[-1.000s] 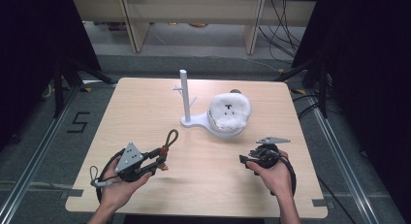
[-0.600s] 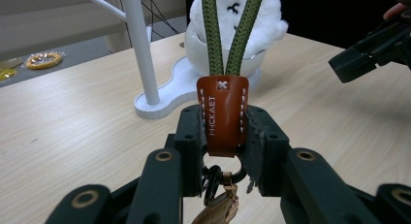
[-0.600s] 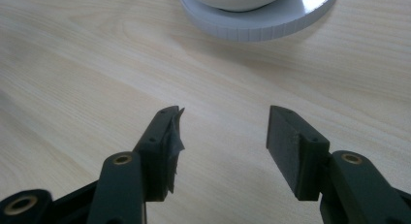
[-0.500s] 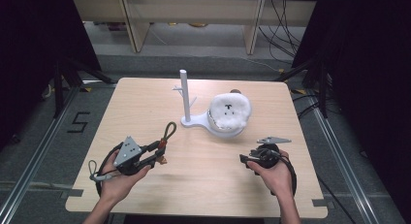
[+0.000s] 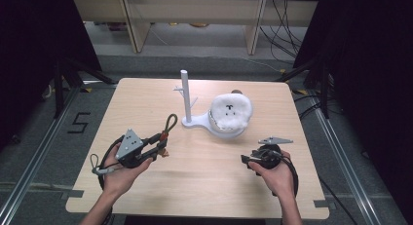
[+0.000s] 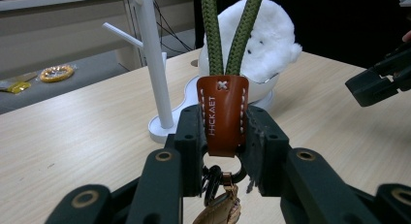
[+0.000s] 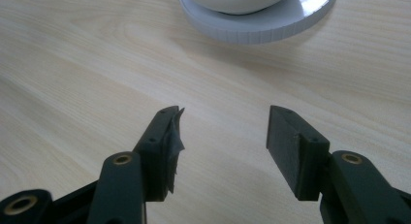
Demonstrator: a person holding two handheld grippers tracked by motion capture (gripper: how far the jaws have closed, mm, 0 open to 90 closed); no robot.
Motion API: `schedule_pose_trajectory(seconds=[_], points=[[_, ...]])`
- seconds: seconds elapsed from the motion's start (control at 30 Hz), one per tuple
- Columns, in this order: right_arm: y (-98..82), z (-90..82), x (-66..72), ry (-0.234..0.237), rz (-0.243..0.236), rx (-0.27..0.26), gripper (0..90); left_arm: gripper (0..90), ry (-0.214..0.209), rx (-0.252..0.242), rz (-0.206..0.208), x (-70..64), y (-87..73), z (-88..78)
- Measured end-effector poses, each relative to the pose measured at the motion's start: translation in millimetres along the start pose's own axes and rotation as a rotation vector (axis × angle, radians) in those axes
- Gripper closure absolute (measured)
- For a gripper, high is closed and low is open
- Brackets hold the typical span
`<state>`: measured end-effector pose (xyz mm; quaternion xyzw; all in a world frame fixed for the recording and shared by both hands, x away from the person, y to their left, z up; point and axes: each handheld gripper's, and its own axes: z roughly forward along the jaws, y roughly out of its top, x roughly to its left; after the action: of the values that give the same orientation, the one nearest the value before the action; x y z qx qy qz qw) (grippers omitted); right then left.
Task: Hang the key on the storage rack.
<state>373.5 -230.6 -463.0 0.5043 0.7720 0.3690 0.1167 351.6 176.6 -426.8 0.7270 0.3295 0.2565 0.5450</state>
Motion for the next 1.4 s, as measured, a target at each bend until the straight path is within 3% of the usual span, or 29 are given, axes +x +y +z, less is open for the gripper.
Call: schedule_pose_trajectory(seconds=[0.03, 0.13, 0.23, 0.27, 0.37, 0.43, 0.8, 0.83, 1.17, 1.4], points=[[0.1, -1.1, 1.7, -0.003, 0.029, 0.018, 47.0, 68.9, 0.0, 0.0, -0.001, 0.4, 0.7, 0.8], [0.1, -0.8, 2.0, -0.019, 0.027, 0.016, 47.0, 68.9, 0.003, -0.002, 0.003, 2.6, 2.8, 3.4], [0.5, -1.0, 0.2, 0.0, 0.005, 0.001, 47.0, 68.9, 0.006, 0.0, -0.001, 4.9, 4.9, 5.9], [0.1, -1.8, 4.0, 0.001, 0.05, 0.008, 47.0, 68.9, 0.008, -0.003, 0.0, 5.8, 5.7, 6.9], [0.1, -2.3, 4.9, -0.005, 0.061, 0.016, 47.1, 68.9, 0.011, -0.005, 0.0, 8.7, 8.7, 9.5], [0.1, -1.3, 3.4, -0.004, 0.039, 0.001, 47.0, 68.9, 0.017, -0.007, -0.005, 10.1, 10.5, 11.1], [0.4, -1.1, 3.2, -0.004, 0.031, -0.005, 47.0, 68.9, 0.028, -0.013, -0.009, 18.8, 17.8, 19.1], [0.7, -0.7, 0.5, -0.002, 0.006, -0.009, 47.0, 68.9, 0.029, -0.012, -0.008, 19.5, 18.5, 19.9], [0.8, -2.2, 1.2, -0.004, 0.025, 0.004, 47.0, 68.9, 0.04, -0.011, -0.014, 26.9, 22.6, 30.2], [0.8, -0.6, 0.5, -0.001, 0.006, -0.013, 47.0, 68.9, 0.055, -0.009, -0.017, 33.4, 25.4, 35.4]])
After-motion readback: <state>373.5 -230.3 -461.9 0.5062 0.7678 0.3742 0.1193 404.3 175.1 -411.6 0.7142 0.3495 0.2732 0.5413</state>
